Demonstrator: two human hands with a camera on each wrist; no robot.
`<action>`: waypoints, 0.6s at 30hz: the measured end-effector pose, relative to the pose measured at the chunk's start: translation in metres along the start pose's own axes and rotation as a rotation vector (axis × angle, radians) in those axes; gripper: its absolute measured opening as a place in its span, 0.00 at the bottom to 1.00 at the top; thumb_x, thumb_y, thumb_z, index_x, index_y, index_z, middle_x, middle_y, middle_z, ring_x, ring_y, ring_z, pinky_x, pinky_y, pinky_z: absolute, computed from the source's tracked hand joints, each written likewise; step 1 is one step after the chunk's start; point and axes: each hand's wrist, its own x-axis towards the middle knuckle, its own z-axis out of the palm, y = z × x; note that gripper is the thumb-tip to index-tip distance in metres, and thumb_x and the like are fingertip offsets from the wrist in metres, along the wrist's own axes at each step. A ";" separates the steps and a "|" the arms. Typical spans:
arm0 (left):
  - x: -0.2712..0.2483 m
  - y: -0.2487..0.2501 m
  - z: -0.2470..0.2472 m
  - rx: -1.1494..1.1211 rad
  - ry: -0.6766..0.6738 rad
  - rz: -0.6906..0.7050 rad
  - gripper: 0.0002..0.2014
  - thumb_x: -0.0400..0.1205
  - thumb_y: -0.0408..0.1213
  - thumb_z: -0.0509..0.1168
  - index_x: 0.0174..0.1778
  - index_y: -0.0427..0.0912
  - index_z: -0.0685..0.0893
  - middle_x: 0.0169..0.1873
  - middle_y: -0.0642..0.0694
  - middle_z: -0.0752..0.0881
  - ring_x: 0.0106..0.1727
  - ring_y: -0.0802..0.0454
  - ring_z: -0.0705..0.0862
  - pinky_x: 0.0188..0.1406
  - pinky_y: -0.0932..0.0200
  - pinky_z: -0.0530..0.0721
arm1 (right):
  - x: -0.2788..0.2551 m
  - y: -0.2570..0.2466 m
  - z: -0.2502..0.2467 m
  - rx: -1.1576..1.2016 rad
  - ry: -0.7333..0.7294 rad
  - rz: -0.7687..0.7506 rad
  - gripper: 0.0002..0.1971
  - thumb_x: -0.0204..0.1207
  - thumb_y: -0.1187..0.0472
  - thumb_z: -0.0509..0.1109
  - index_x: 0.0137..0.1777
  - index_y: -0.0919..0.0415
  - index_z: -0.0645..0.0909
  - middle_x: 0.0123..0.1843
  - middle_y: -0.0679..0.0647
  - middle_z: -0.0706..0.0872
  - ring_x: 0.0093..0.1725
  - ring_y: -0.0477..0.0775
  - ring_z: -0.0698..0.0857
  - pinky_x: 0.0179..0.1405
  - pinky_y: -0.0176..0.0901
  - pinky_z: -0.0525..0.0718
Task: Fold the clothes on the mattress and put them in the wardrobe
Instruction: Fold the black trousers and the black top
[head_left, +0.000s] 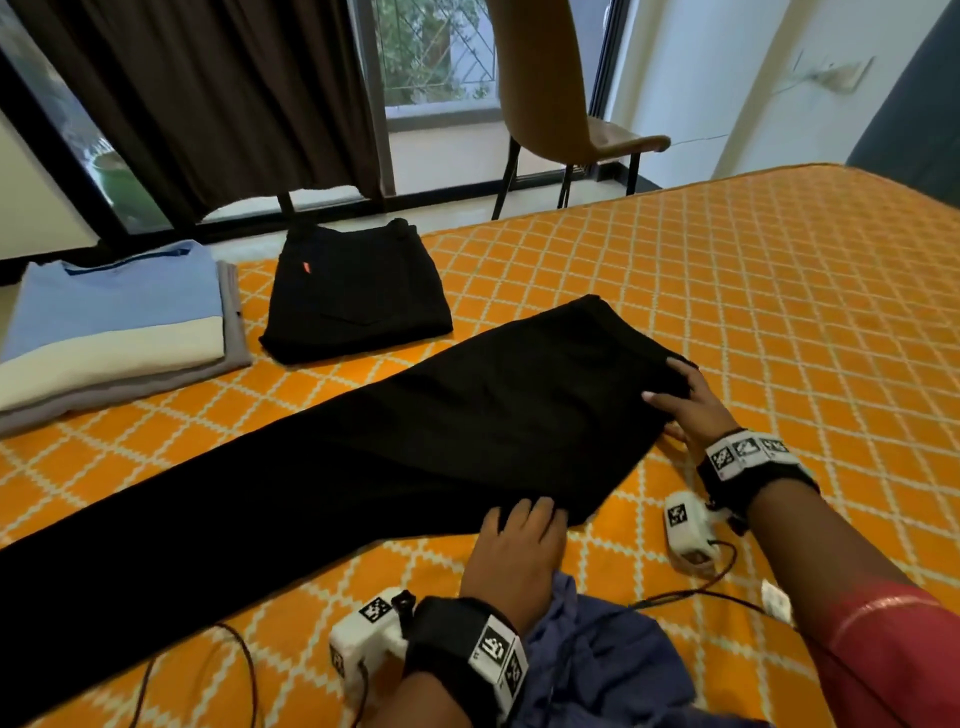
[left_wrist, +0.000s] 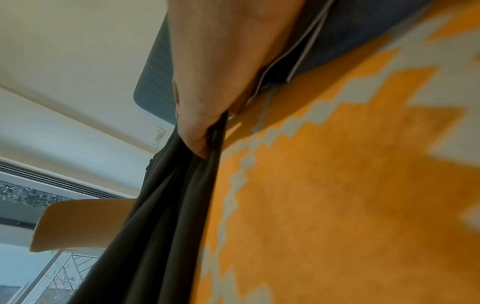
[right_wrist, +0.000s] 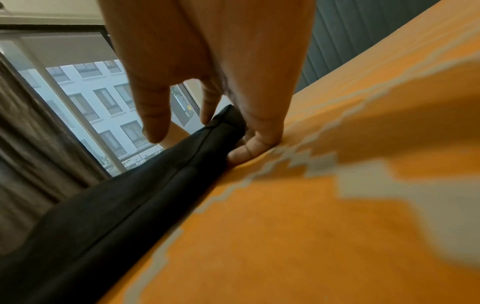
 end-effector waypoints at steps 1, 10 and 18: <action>0.003 0.001 -0.001 -0.033 -0.047 -0.002 0.23 0.75 0.43 0.54 0.64 0.46 0.82 0.57 0.46 0.87 0.54 0.46 0.87 0.50 0.49 0.88 | 0.008 0.000 0.000 -0.052 -0.024 0.000 0.35 0.76 0.66 0.75 0.79 0.44 0.67 0.71 0.50 0.74 0.67 0.57 0.77 0.63 0.56 0.80; 0.017 0.009 -0.005 -0.066 0.040 0.107 0.41 0.78 0.44 0.60 0.87 0.46 0.47 0.47 0.48 0.84 0.46 0.46 0.85 0.53 0.49 0.86 | 0.034 -0.013 -0.019 -0.671 0.016 -0.415 0.23 0.77 0.70 0.72 0.68 0.46 0.81 0.70 0.59 0.77 0.72 0.62 0.75 0.72 0.60 0.76; 0.020 0.009 -0.003 -0.056 0.054 0.175 0.40 0.62 0.48 0.78 0.72 0.52 0.73 0.58 0.56 0.84 0.55 0.57 0.86 0.48 0.51 0.89 | 0.005 -0.028 0.004 -1.385 0.251 -0.560 0.23 0.73 0.64 0.72 0.70 0.61 0.77 0.77 0.68 0.65 0.67 0.77 0.73 0.61 0.65 0.78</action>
